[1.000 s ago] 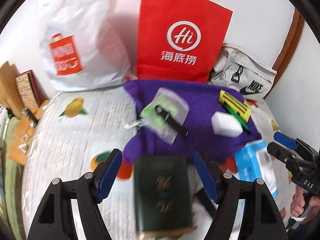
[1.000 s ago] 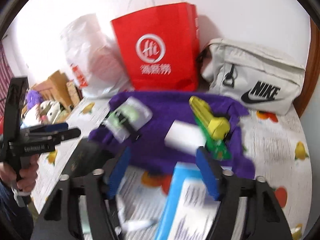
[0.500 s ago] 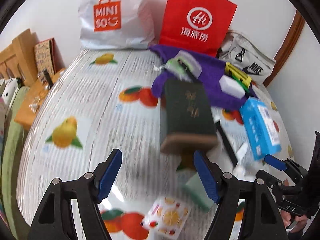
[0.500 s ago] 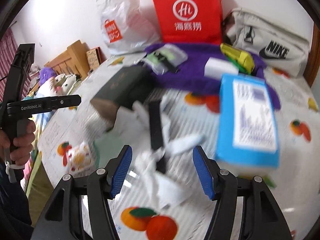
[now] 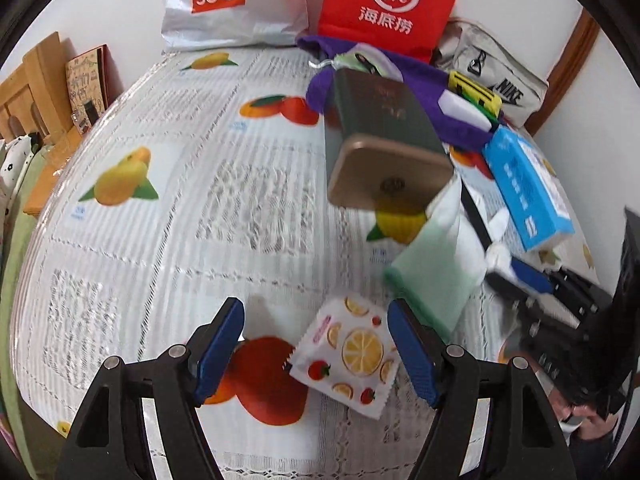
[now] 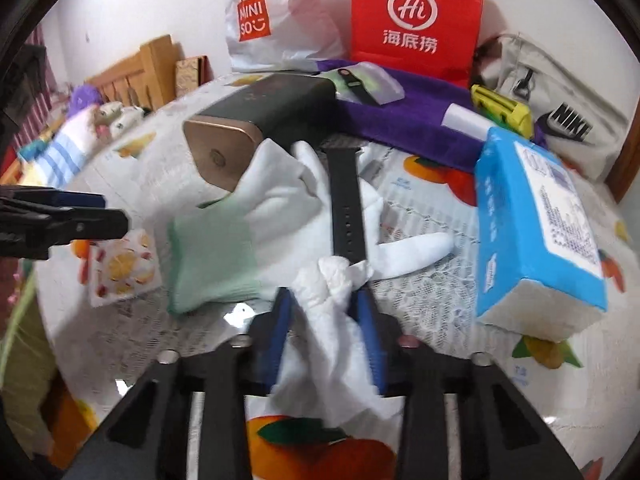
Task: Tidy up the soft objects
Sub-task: 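Move both open grippers back toward the remaining pile on the bed, then grasp the white cloth with the right gripper while the left grasps the orange-print packet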
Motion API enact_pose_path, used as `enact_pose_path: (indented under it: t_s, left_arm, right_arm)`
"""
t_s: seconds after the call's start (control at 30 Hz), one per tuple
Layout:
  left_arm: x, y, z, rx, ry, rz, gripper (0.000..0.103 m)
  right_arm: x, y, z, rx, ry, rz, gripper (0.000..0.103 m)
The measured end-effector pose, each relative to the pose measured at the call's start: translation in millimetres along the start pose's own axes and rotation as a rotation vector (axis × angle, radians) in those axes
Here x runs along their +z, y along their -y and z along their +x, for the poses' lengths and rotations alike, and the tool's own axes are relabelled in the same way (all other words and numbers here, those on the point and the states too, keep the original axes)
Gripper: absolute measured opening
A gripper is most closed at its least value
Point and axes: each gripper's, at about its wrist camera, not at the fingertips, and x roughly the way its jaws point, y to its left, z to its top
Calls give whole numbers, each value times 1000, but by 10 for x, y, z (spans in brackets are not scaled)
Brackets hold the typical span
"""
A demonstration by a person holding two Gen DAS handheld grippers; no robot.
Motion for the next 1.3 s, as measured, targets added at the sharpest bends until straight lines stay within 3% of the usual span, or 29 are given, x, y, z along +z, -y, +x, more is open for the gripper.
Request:
enact_pose_path:
  t_s: [0.27, 0.5, 0.77, 1.0, 1.07, 1.3]
  left_arm:
    - [-152, 170, 126, -20, 4, 84, 92]
    - [-340, 421, 156, 79, 41, 234, 91]
    - [-404, 520, 90, 51, 82, 268, 54]
    - [-379, 543, 94, 62, 74, 252, 39]
    - [-377, 550, 79, 54, 72, 253, 25]
    - [-341, 535, -15, 42, 62, 218, 18]
  right_arm:
    - [-91, 192, -283, 21, 54, 49, 23]
    - [-317, 530, -567, -50, 77, 132, 23]
    - [-614, 947, -541, -121, 29, 247, 23]
    - [-768, 982, -503, -104, 23, 313, 23]
    - [-774, 969, -517, -92, 23, 318, 23]
    - [-784, 967, -592, -72, 16, 325, 23]
